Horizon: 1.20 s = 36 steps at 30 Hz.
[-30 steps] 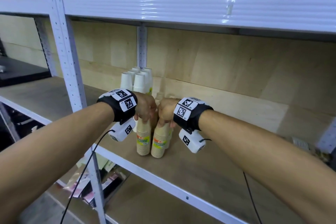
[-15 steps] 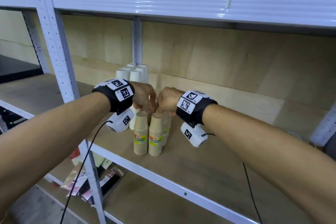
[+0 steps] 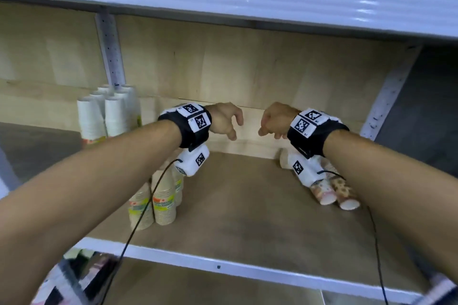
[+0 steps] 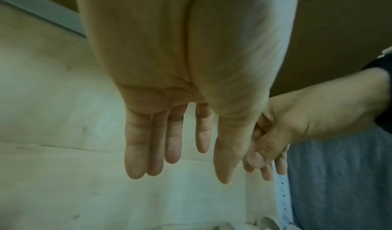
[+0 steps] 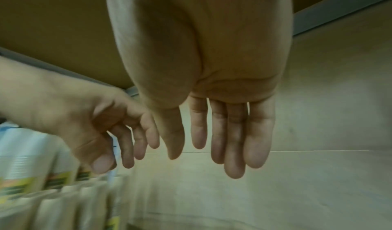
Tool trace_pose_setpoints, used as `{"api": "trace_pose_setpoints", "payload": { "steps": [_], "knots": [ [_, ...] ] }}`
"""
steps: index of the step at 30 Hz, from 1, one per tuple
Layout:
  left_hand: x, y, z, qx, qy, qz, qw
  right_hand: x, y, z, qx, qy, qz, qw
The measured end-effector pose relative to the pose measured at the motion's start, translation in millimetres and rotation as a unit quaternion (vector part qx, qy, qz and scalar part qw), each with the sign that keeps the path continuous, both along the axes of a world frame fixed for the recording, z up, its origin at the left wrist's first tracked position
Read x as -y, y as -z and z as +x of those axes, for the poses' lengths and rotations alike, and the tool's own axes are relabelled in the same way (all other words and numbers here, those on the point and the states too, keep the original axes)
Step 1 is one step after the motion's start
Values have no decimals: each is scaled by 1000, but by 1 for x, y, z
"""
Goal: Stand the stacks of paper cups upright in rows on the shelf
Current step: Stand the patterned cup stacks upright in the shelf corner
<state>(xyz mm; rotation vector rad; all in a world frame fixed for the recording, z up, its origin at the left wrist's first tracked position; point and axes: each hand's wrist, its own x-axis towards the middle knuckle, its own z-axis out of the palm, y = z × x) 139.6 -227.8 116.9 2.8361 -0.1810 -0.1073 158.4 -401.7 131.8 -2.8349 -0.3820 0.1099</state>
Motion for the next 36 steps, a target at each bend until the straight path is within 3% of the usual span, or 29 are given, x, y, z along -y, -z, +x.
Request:
{"api": "trace_pose_setpoints", "payload": {
  "steps": [7,12,17,20,24,28,32,36],
  "knots": [
    [84,30,33,9,115,-20,993,98,26,27,12,110,-46,993],
    [146,65,53,18,206,20,978,155,64,32,-27,179,-76,980],
    [189,105,71,18,262,12,965,202,107,38,-73,219,-24,973],
    [208,124,77,28,290,21,956,217,132,38,-47,230,33,971],
    [224,141,84,36,302,49,951,223,159,41,-97,270,29,957],
    [231,151,94,43,322,76,943,222,179,44,-68,265,49,961],
    [236,161,102,75,348,108,928,228,187,33,-46,230,190,953],
    [242,171,106,116,362,168,910,234,197,33,6,220,223,950]
  ]
}}
